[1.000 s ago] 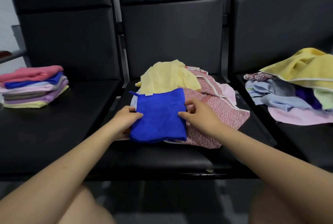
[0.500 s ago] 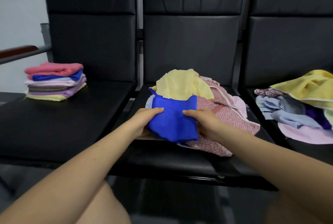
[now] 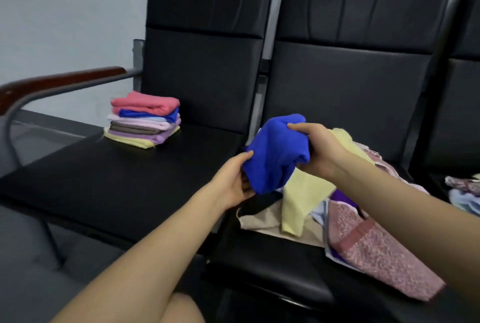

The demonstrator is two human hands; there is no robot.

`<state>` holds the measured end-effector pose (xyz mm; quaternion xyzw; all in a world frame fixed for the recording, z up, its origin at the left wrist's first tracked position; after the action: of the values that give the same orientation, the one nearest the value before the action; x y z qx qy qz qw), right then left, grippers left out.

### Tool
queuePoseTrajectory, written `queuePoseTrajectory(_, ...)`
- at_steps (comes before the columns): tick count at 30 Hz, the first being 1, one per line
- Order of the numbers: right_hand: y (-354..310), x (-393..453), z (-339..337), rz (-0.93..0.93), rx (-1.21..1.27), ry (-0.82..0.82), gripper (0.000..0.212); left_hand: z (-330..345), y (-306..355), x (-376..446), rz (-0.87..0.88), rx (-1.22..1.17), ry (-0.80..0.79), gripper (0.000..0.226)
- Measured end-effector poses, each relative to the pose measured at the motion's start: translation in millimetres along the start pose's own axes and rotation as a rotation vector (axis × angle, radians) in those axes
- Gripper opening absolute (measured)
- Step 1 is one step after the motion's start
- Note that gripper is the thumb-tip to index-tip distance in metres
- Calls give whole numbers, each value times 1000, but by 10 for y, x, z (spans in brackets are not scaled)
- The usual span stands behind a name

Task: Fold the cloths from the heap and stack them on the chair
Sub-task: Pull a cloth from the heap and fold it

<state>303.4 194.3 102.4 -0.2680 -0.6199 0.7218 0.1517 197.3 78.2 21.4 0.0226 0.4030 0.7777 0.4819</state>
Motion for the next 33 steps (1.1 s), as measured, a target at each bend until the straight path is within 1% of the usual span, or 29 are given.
queuePoseTrajectory(2, -108, 201, 231, -10, -26, -39, 19, -81, 220, 64, 138, -35, 33, 31)
queuePoseTrajectory(4, -145, 478, 437, -4, -80, -27, 25, -217, 434, 163, 253, -33, 68, 27)
queuePoseTrajectory(6, -122, 761, 621, -4, -149, 2, 30, -414, 696, 271, 372, 21, 101, 22)
queuePoseTrajectory(8, -99, 1112, 861, 0, -199, -2, 26, -672, 1109, 418, 512, 120, 159, 20)
queuePoseTrajectory(10, -76, 1434, 1133, -4, -231, -23, 23, -897, 1557, 515, 624, 300, 229, 26)
queuePoseTrajectory(13, -191, 1987, 1674, -105, -260, -75, 33, -1168, 2337, 631, 738, 538, 321, 31)
queuePoseTrajectory(15, -346, 2360, 2129, -186, -204, -133, 36, -1323, 2872, 688, 830, 611, 349, 35)
queuePoseTrajectory(17, -469, 2615, 2492, -232, -172, -155, 41, -1442, 3310, 699, 920, 659, 448, 43)
queuePoseTrajectory(19, -432, 2836, 2767, -222, -239, -138, 55, -1629, 3584, 764, 961, 733, 585, 54)
queuePoseTrajectory(20, -347, 2922, 2835, -174, -286, -138, 54, -1730, 3638, 813, 939, 803, 638, 56)
queuePoseTrajectory(21, -234, 2988, 2881, -127, -358, -130, 40, -1850, 3642, 891, 873, 910, 667, 55)
queuePoseTrajectory(22, -111, 3018, 2912, -70, -414, -135, 17, -1956, 3579, 962, 773, 1035, 675, 51)
queuePoseTrajectory(23, 8, 3023, 2922, -31, -452, -125, 11, -2068, 3493, 1036, 686, 1147, 676, 45)
queuePoseTrajectory(24, 110, 3043, 2906, -18, -481, -112, 19, -2137, 3403, 1085, 644, 1214, 681, 40)
queuePoseTrajectory(26, 207, 3038, 2833, -42, -479, -90, 25, -2177, 3275, 1116, 678, 1245, 720, 37)
queuePoseTrajectory(29, 161, 2845, 2638, -49, -447, -85, 22, -2042, 3154, 977, 765, 1297, 931, 43)
queuePoseTrajectory(30, 130, 2738, 2551, -48, -434, -93, 20, -1953, 3089, 894, 800, 1299, 977, 45)
queuePoseTrajectory(31, 107, 2618, 2450, -39, -426, -101, 18, -1865, 3014, 829, 849, 1295, 980, 44)
queuePoseTrajectory(33, 74, 2328, 2177, -14, -427, -112, 11, -1655, 2817, 708, 933, 1288, 870, 36)
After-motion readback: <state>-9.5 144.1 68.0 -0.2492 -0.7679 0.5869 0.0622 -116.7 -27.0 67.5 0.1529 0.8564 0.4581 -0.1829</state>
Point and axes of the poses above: each hand's wrist, its own x-axis towards the middle knuckle, its own z-axis out of the palm, y = z × x, the point moved 1 cm from there along x, towards the middle knuckle, and after that the axes turned 13 degrees about -x, right-handed, at the moved point
